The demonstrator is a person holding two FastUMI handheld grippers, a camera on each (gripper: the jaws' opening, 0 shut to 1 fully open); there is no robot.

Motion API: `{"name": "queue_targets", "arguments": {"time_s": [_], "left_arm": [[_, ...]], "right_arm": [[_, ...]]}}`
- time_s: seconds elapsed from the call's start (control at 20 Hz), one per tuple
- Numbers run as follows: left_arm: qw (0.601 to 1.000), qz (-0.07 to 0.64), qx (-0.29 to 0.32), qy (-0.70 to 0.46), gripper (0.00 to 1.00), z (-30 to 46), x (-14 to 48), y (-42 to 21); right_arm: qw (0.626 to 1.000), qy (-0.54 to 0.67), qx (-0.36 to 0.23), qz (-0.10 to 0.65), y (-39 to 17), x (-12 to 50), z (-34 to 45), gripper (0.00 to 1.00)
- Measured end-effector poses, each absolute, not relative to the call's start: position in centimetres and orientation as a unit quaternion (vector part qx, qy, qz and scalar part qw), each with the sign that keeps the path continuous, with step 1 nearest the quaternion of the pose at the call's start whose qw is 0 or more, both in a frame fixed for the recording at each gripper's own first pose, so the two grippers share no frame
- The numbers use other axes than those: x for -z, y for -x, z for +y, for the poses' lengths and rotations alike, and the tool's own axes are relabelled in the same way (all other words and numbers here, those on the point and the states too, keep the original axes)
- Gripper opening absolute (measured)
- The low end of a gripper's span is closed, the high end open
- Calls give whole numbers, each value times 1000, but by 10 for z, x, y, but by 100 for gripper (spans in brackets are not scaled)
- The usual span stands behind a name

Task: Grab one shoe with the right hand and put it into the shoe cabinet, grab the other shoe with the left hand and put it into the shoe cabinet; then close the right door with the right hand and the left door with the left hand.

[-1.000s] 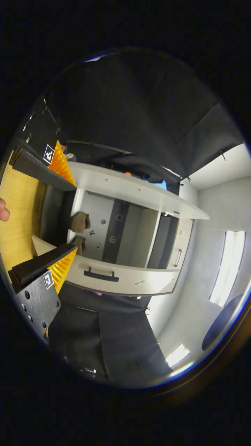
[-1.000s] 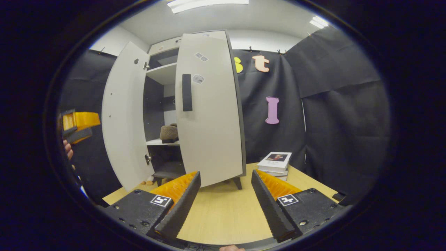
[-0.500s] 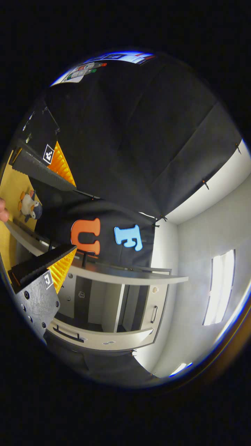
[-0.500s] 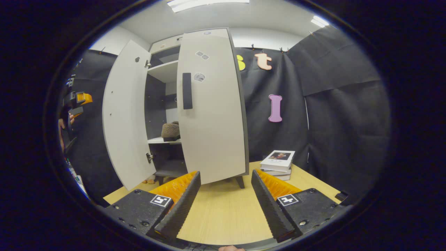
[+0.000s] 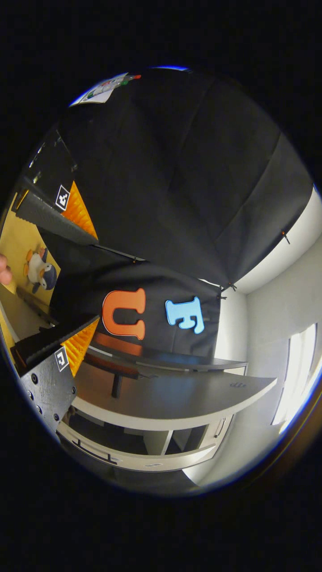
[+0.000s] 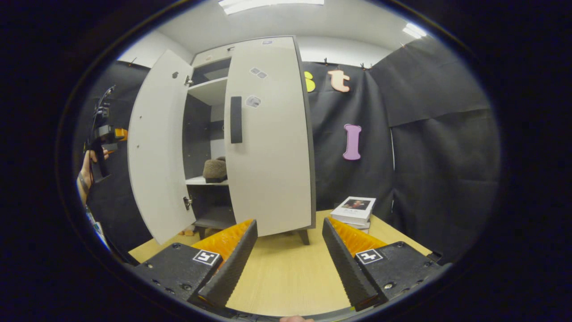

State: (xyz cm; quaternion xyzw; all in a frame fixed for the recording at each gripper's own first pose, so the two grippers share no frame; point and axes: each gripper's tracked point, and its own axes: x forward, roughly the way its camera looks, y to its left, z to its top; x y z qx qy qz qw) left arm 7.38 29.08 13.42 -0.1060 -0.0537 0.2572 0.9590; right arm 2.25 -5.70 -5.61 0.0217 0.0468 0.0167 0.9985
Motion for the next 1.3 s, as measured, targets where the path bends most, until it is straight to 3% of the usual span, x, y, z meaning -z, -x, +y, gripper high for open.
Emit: {"name": "queue_targets", "arguments": {"time_s": [0.2, 0.55, 1.1, 1.3], "left_arm": [[958, -48, -261, 110, 94, 291, -126, -74], [969, -42, -208, 126, 93, 276, -122, -81], [987, -28, -75, 143, 93, 148, -119, -135], [985, -36, -73, 149, 94, 123, -120, -146]], "right_arm": [[998, -23, -15, 50, -26, 58, -59, 95], [998, -25, -23, 49, -32, 56, -53, 95], [999, -17, 8, 30, -28, 39, -77, 96], [999, -22, 31, 19, -18, 32, -89, 94]]}}
